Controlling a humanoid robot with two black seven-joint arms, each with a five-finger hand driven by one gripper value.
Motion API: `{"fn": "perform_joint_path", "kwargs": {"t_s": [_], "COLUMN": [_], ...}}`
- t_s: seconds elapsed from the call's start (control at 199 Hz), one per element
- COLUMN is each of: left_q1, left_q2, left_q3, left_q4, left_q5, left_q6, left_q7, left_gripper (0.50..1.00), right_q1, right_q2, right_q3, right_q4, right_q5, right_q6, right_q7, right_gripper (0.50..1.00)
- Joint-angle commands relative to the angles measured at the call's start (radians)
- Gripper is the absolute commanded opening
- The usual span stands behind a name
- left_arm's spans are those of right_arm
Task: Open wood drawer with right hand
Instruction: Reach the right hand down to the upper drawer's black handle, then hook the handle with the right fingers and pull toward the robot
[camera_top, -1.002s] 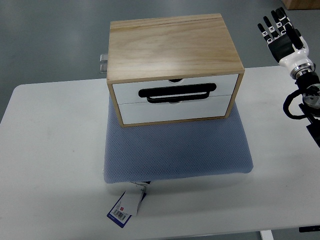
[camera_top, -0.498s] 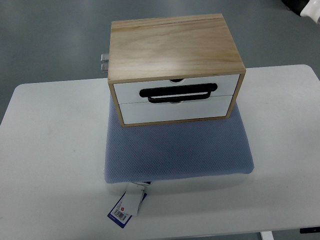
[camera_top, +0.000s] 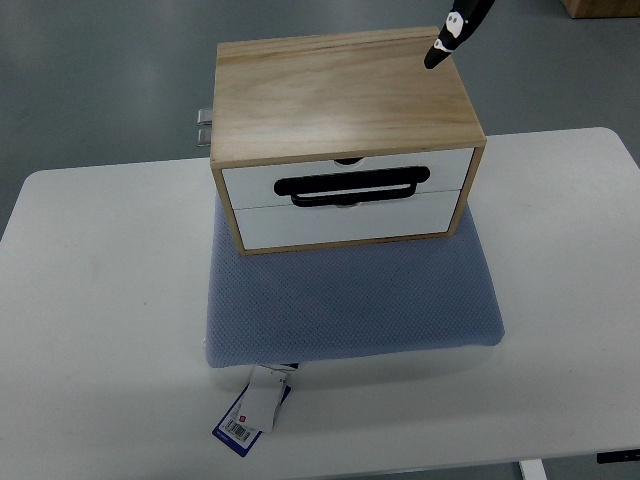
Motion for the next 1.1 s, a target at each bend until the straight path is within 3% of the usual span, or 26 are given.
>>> {"fn": "perform_joint_path", "kwargs": {"t_s": [0.0, 0.045, 0.05, 0.091, 0.161, 0.166, 0.222, 0.352, 0.73, 1.093], "left_q1": [0.000, 0.000, 0.001, 0.001, 0.001, 0.001, 0.001, 0.001, 0.001, 0.001], "left_q2": [0.000, 0.000, 0.000, 0.000, 0.000, 0.000, 0.000, 0.000, 0.000, 0.000], "left_q3": [0.000, 0.000, -0.001, -0.001, -0.002, 0.000, 0.000, 0.000, -0.002, -0.002], "left_q4": [0.002, 0.002, 0.002, 0.003, 0.003, 0.006, 0.008, 0.008, 0.011, 0.013], "left_q5": [-0.002, -0.002, -0.002, -0.002, -0.002, -0.002, -0.004, -0.004, -0.004, -0.004], "left_q6": [0.000, 0.000, 0.000, 0.000, 0.000, 0.000, 0.000, 0.000, -0.003, -0.002], "left_q7": [0.000, 0.000, 0.000, 0.000, 0.000, 0.000, 0.000, 0.000, 0.000, 0.000], "left_gripper": [1.000, 1.000, 1.000, 1.000, 1.000, 1.000, 1.000, 1.000, 1.000, 1.000], "right_q1": [0.066, 0.066, 0.071, 0.071, 0.071, 0.068, 0.060, 0.023, -0.113, -0.143], "right_q2": [0.100, 0.100, 0.148, 0.187, 0.206, 0.244, 0.273, 0.315, 0.305, 0.284], "right_q3": [-0.062, -0.062, -0.081, -0.098, -0.103, -0.106, -0.106, -0.109, -0.128, -0.197], "right_q4": [0.045, 0.045, 0.052, 0.054, 0.054, 0.056, 0.056, 0.057, 0.069, 0.066], "right_q5": [0.109, 0.109, 0.159, 0.190, 0.202, 0.242, 0.296, 0.350, 0.327, 0.175], "right_q6": [-0.074, -0.074, -0.114, -0.155, -0.177, -0.227, -0.284, -0.361, -0.376, -0.315], "right_q7": [-0.015, -0.015, -0.015, -0.015, -0.015, -0.015, -0.015, -0.015, -0.015, -0.015], "right_gripper": [0.934, 0.934, 0.934, 0.934, 0.934, 0.934, 0.936, 0.938, 0.938, 0.938]}}
